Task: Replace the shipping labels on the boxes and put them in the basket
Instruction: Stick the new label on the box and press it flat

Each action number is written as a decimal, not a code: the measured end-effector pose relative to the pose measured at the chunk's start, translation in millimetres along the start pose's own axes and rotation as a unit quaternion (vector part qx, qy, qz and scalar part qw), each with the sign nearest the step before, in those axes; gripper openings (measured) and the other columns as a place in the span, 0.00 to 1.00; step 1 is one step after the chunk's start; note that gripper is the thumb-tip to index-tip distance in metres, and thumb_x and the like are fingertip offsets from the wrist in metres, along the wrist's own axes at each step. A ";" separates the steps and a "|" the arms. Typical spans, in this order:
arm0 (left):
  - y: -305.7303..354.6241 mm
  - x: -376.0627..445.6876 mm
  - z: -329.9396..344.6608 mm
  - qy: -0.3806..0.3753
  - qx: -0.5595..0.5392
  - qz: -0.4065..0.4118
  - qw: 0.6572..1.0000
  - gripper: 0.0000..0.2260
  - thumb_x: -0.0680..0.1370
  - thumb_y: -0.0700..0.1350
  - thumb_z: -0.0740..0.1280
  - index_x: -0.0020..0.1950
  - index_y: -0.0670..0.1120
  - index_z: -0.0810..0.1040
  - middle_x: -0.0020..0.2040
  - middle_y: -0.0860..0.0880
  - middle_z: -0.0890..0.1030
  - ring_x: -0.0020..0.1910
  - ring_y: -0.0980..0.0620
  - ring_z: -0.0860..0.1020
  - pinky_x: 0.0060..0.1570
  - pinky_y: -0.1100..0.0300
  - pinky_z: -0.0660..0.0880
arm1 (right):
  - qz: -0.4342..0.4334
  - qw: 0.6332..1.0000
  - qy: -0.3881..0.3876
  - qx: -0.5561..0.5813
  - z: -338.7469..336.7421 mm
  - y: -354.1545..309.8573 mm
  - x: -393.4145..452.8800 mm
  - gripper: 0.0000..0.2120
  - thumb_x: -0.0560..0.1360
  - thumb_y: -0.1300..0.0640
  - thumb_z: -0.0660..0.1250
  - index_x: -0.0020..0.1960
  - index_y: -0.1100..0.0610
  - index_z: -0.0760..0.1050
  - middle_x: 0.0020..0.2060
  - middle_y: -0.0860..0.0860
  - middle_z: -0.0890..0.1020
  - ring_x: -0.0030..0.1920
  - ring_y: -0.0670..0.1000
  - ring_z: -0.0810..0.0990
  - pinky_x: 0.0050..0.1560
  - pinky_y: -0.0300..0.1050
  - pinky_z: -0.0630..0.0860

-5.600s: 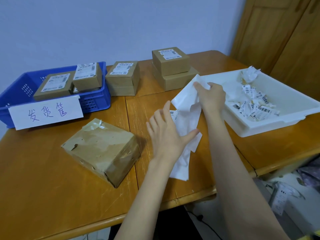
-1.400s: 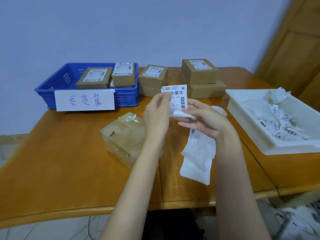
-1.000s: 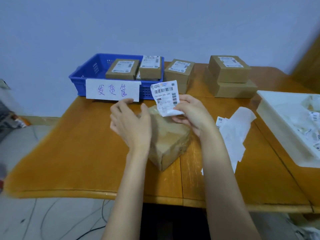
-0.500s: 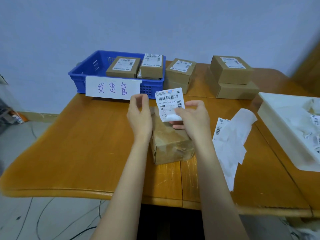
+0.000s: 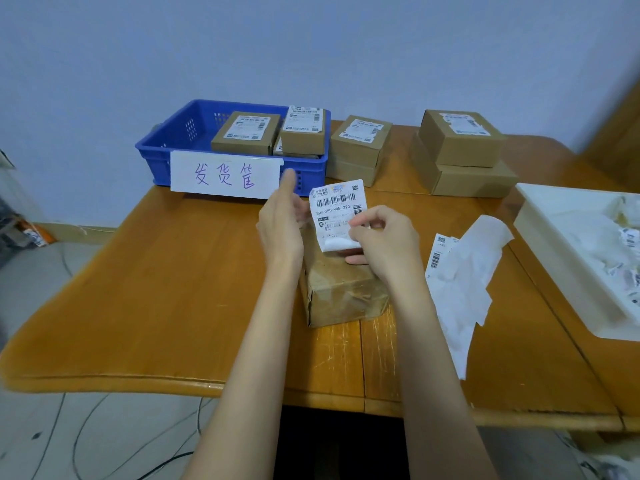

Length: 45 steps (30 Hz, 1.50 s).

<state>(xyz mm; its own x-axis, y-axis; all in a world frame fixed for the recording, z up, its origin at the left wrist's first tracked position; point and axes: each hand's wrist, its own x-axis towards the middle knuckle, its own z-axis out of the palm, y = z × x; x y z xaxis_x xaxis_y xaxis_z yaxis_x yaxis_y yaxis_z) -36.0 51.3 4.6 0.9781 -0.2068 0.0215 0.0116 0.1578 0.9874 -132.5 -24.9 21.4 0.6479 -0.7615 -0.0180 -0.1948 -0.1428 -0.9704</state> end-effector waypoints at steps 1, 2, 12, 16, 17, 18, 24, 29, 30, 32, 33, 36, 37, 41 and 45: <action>-1.0 1.1 -0.9 -0.009 0.018 0.015 1.000 0.16 0.79 0.54 0.67 0.37 0.46 0.71 0.39 0.47 0.83 0.42 0.52 0.81 0.44 0.59 0.72 | 0.004 1.000 -0.006 -0.003 -0.1 -0.4 0.2 0.07 0.76 0.67 0.65 0.51 0.59 0.79 0.55 0.49 0.77 0.34 0.46 0.81 0.30 0.37 0.80; -3.2 2.4 -2.6 -0.021 0.039 0.039 0.998 0.14 0.77 0.49 0.72 0.37 0.47 0.70 0.38 0.48 0.81 0.42 0.51 0.80 0.44 0.57 0.73 | 0.010 1.000 -0.013 -0.002 -0.3 -0.9 0.8 0.08 0.76 0.67 0.65 0.52 0.58 0.80 0.54 0.49 0.77 0.31 0.45 0.82 0.31 0.38 0.81; -9.2 5.1 -13.4 -0.067 0.117 0.100 0.986 0.13 0.77 0.33 0.68 0.45 0.51 0.84 0.47 0.53 0.85 0.45 0.61 0.82 0.41 0.60 0.81 | 0.036 0.996 -0.066 -0.046 -10.4 -8.2 -3.7 0.15 0.75 0.66 0.69 0.59 0.54 0.79 0.37 0.52 0.80 0.19 0.41 0.73 0.22 0.31 0.68; -8.7 5.8 -13.8 -0.054 0.175 0.098 0.978 0.13 0.77 0.34 0.69 0.49 0.52 0.85 0.47 0.54 0.84 0.44 0.60 0.82 0.44 0.54 0.82 | 0.063 0.995 -0.082 -0.006 -14.6 -10.8 -3.6 0.15 0.76 0.68 0.66 0.60 0.56 0.80 0.28 0.50 0.77 0.18 0.41 0.71 0.19 0.32 0.66; -8.2 6.0 -13.7 -0.053 0.191 0.100 0.975 0.13 0.77 0.35 0.69 0.51 0.52 0.85 0.48 0.54 0.84 0.45 0.59 0.81 0.45 0.53 0.82 | 0.064 0.994 -0.085 -0.008 -15.1 -11.0 -3.9 0.15 0.76 0.68 0.66 0.60 0.56 0.80 0.27 0.50 0.77 0.18 0.41 0.70 0.19 0.32 0.65; -7.5 5.8 -13.2 -0.054 0.207 0.104 0.971 0.13 0.77 0.35 0.68 0.53 0.51 0.85 0.50 0.53 0.84 0.46 0.59 0.81 0.45 0.53 0.82 | 0.064 0.994 -0.088 -0.014 -15.5 -11.0 -4.0 0.15 0.76 0.68 0.67 0.60 0.56 0.80 0.27 0.49 0.77 0.17 0.41 0.70 0.19 0.32 0.65; -4.7 3.2 -7.9 -0.041 0.322 0.147 0.934 0.13 0.77 0.37 0.67 0.57 0.51 0.84 0.54 0.51 0.85 0.45 0.58 0.79 0.50 0.58 0.79 | 0.058 0.990 -0.104 -0.074 -13.7 -11.2 -1.0 0.17 0.76 0.67 0.67 0.62 0.55 0.78 0.29 0.51 0.76 0.17 0.41 0.68 0.20 0.32 0.66; -6.1 3.7 -6.1 -0.036 0.337 0.141 0.930 0.12 0.78 0.37 0.68 0.58 0.48 0.83 0.54 0.49 0.85 0.46 0.57 0.78 0.49 0.60 0.78 | 0.055 0.985 -0.114 -0.115 -9.4 -12.3 3.3 0.19 0.75 0.67 0.67 0.65 0.54 0.77 0.32 0.52 0.78 0.19 0.42 0.70 0.22 0.33 0.69; -5.9 3.9 -5.4 -0.036 0.340 0.140 0.929 0.12 0.77 0.37 0.68 0.58 0.48 0.83 0.54 0.49 0.85 0.47 0.56 0.79 0.51 0.58 0.79 | 0.054 0.984 -0.116 -0.121 -8.9 -12.4 4.1 0.20 0.75 0.68 0.67 0.65 0.54 0.76 0.34 0.52 0.78 0.20 0.42 0.71 0.23 0.33 0.70; -6.5 2.0 -4.2 -0.034 0.350 0.144 0.925 0.12 0.76 0.37 0.68 0.57 0.48 0.83 0.54 0.49 0.85 0.50 0.52 0.81 0.57 0.51 0.78 | 0.047 0.981 -0.118 -0.144 -7.5 -11.9 5.0 0.21 0.75 0.68 0.66 0.66 0.53 0.76 0.36 0.51 0.77 0.23 0.43 0.72 0.24 0.33 0.70; -7.6 0.1 -3.7 -0.034 0.354 0.146 0.923 0.13 0.76 0.38 0.69 0.58 0.49 0.83 0.53 0.49 0.85 0.51 0.52 0.81 0.59 0.49 0.76 | 0.041 0.980 -0.119 -0.156 -6.3 -11.3 5.5 0.22 0.75 0.67 0.66 0.66 0.53 0.75 0.37 0.50 0.77 0.25 0.43 0.73 0.25 0.34 0.71; -13.9 -2.5 -4.4 -0.036 0.352 0.158 0.922 0.14 0.75 0.41 0.71 0.60 0.50 0.81 0.54 0.51 0.84 0.53 0.52 0.81 0.60 0.47 0.75 | 0.015 0.974 -0.113 -0.194 -3.9 -9.1 4.4 0.23 0.73 0.66 0.67 0.66 0.52 0.75 0.42 0.51 0.79 0.30 0.47 0.76 0.35 0.42 0.80; -16.0 -2.3 -4.9 -0.037 0.350 0.162 0.922 0.14 0.75 0.43 0.72 0.60 0.50 0.81 0.55 0.51 0.84 0.54 0.53 0.81 0.62 0.48 0.74 | 0.000 0.970 -0.110 -0.217 -3.4 -9.0 3.6 0.23 0.73 0.64 0.67 0.66 0.51 0.75 0.46 0.51 0.79 0.34 0.49 0.78 0.41 0.45 0.81; -22.9 -3.4 -2.4 -0.041 0.365 0.186 0.911 0.13 0.77 0.44 0.70 0.62 0.51 0.79 0.59 0.52 0.80 0.58 0.53 0.74 0.57 0.64 0.58 | -0.046 0.943 -0.093 -0.317 -0.4 -12.3 -0.1 0.20 0.76 0.55 0.67 0.67 0.48 0.73 0.63 0.50 0.74 0.50 0.52 0.75 0.47 0.48 0.75; -25.2 -7.2 0.2 -0.026 0.416 0.228 0.880 0.14 0.78 0.44 0.68 0.63 0.52 0.81 0.60 0.53 0.77 0.60 0.52 0.65 0.65 0.54 0.56 | -0.076 0.919 -0.077 -0.378 2.9 -9.5 -3.4 0.19 0.78 0.47 0.64 0.69 0.46 0.72 0.65 0.49 0.70 0.49 0.50 0.69 0.44 0.44 0.65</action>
<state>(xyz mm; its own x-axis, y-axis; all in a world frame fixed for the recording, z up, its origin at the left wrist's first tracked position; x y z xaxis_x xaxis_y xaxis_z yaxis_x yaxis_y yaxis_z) -43.4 48.7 -20.5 0.8312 -0.3519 0.4305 -0.5560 -0.5219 0.6469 -130.7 -19.1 30.0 0.7950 -0.6064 0.0142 -0.5118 -0.6833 -0.5207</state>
